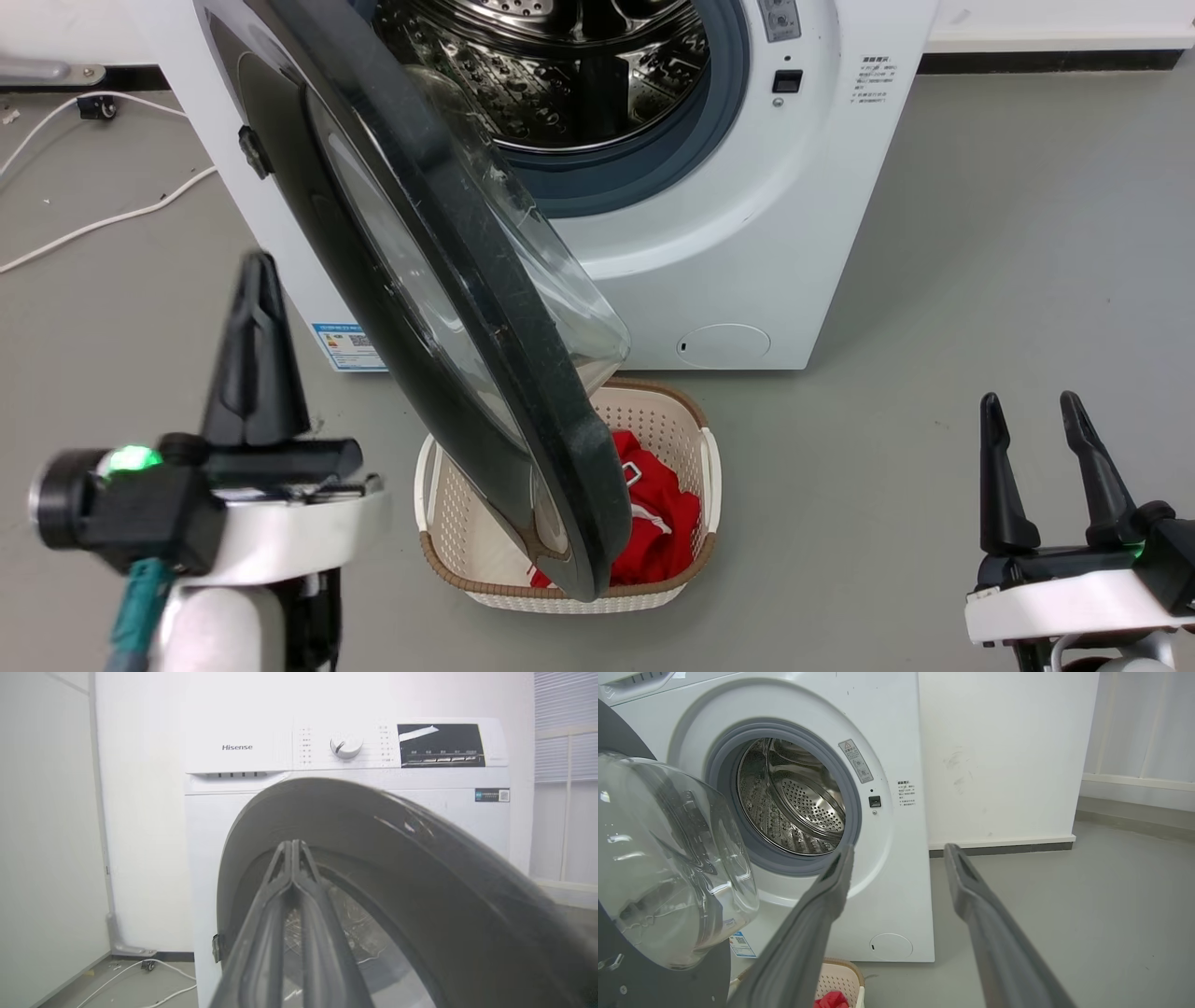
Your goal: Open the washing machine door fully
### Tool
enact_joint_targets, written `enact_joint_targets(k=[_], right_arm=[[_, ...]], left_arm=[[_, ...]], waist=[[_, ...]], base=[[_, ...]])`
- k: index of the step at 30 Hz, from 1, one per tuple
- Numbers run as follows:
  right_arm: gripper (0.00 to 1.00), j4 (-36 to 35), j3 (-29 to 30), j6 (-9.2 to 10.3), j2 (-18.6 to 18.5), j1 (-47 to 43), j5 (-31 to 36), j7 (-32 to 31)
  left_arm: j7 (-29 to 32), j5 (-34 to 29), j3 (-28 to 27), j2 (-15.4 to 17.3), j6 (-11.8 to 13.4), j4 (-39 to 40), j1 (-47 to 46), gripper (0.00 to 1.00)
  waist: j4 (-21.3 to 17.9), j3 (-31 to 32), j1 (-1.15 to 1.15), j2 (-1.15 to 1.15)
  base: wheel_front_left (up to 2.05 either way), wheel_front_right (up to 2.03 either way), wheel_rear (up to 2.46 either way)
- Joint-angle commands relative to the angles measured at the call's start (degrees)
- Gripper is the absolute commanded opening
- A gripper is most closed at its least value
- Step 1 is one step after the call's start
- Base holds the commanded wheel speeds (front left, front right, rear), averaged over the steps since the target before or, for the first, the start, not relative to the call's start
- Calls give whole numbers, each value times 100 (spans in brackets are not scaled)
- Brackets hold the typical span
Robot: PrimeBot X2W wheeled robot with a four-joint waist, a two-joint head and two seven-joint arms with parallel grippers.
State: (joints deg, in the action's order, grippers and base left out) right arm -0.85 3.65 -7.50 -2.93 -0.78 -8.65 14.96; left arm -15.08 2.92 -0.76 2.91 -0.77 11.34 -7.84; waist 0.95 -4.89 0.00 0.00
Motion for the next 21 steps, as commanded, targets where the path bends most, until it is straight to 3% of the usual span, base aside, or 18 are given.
enact_joint_targets(k=[1,7,13,17,21], right_arm=[[100,21,3,2,11,78,-48,22],[100,73,2,2,11,88,-88,23],[100,115,-48,2,11,84,-141,24],[100,152,-75,2,11,66,-157,25],[100,248,-116,2,11,3,-194,24]], left_arm=[[-13,-9,-23,-5,24,211,-72,0],[-13,-237,42,-3,-12,1664,-419,0],[-9,-463,589,79,-177,2822,-673,0],[-8,-447,1265,159,-328,2875,-414,0],[-9,-396,1996,314,-473,2424,68,0]], waist=[[7,3,0,0],[17,21,0,0],[-30,56,0,0],[-83,77,0,0],[-108,101,0,0]], base=[[0,0,0],[0,0,0],[0,0,0],[0,0,0],[0,0,0]])
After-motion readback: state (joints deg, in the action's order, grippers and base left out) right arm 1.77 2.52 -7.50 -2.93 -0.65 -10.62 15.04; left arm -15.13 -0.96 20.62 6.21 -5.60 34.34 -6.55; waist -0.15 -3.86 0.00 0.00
